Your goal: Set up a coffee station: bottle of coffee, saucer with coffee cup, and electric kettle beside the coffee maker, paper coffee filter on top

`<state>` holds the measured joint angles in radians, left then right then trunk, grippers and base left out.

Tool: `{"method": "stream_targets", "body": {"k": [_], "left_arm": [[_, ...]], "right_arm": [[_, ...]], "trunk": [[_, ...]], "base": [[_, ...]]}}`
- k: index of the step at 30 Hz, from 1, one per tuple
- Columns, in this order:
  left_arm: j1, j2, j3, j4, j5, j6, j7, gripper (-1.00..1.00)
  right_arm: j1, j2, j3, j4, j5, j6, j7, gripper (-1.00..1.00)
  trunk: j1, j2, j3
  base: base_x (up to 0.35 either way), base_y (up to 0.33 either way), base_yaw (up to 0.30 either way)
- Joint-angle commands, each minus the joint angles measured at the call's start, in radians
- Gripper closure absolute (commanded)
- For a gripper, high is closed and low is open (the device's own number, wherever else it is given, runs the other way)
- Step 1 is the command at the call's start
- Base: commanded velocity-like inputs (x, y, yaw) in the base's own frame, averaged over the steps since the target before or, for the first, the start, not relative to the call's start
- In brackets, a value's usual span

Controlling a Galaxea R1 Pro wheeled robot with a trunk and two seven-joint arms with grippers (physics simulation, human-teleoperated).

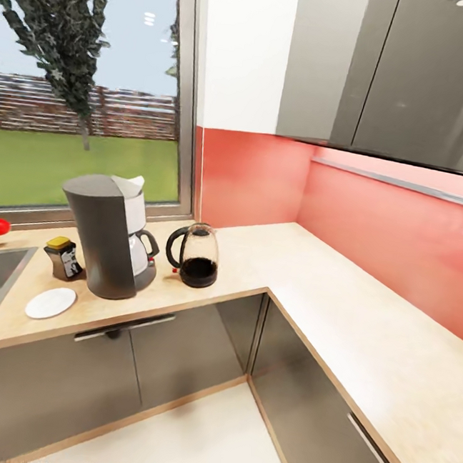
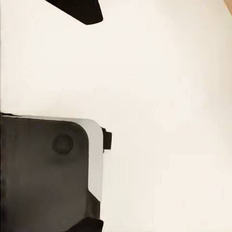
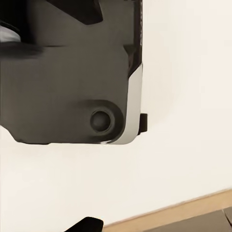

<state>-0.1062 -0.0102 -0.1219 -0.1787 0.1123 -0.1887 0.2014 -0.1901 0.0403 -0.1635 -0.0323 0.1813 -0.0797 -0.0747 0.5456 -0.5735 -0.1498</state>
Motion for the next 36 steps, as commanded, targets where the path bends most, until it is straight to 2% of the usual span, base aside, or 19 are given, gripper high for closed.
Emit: {"method": "stream_targets", "body": {"k": [1, 5, 7, 12, 17, 26, 36], "left_arm": [[-0.001, 0.004, -0.010, 0.046, 0.011, 0.001, -0.003, -1.00], [-0.001, 0.008, -0.011, 0.130, 0.012, 0.025, -0.009, -1.00], [0.002, 0.010, -0.012, 0.178, 0.012, 0.092, -0.008, -1.00], [0.028, 0.033, -0.009, 0.195, 0.016, 0.159, 0.004, -1.00], [0.052, 0.037, -0.007, 0.195, 0.018, 0.156, -0.006, -1.00], [0.054, 0.034, -0.004, 0.193, 0.021, 0.154, -0.009, -1.00], [0.054, 0.029, 0.000, 0.187, 0.021, 0.160, -0.008, -1.00]], "right_arm": [[0.000, 0.001, -0.008, 0.000, 0.010, -0.003, -0.003, -1.00], [0.000, 0.002, -0.007, 0.000, 0.012, -0.003, -0.003, -1.00], [0.000, 0.003, -0.007, 0.000, 0.012, 0.000, -0.003, -1.00], [-0.001, 0.005, -0.007, -0.003, 0.012, 0.002, -0.003, -1.00], [-0.001, 0.006, -0.007, -0.002, 0.012, 0.005, -0.005, -1.00], [-0.001, 0.006, -0.007, -0.003, 0.012, 0.004, -0.005, -1.00], [0.000, 0.007, -0.008, -0.003, 0.012, 0.004, -0.001, -1.00]], "trunk": [[0.000, -0.001, -0.003], [0.000, -0.001, -0.007], [0.000, -0.001, -0.009], [0.000, -0.001, -0.014], [0.000, -0.001, -0.019], [0.000, -0.001, -0.029], [0.000, -0.001, -0.038]], "base": [[0.000, 0.000, 0.188], [0.000, 0.000, 0.188], [0.000, 0.000, 0.201], [0.000, 0.000, 0.219], [0.000, 0.000, 0.217], [0.000, 0.000, 0.188], [0.000, 0.000, 0.035]]}}
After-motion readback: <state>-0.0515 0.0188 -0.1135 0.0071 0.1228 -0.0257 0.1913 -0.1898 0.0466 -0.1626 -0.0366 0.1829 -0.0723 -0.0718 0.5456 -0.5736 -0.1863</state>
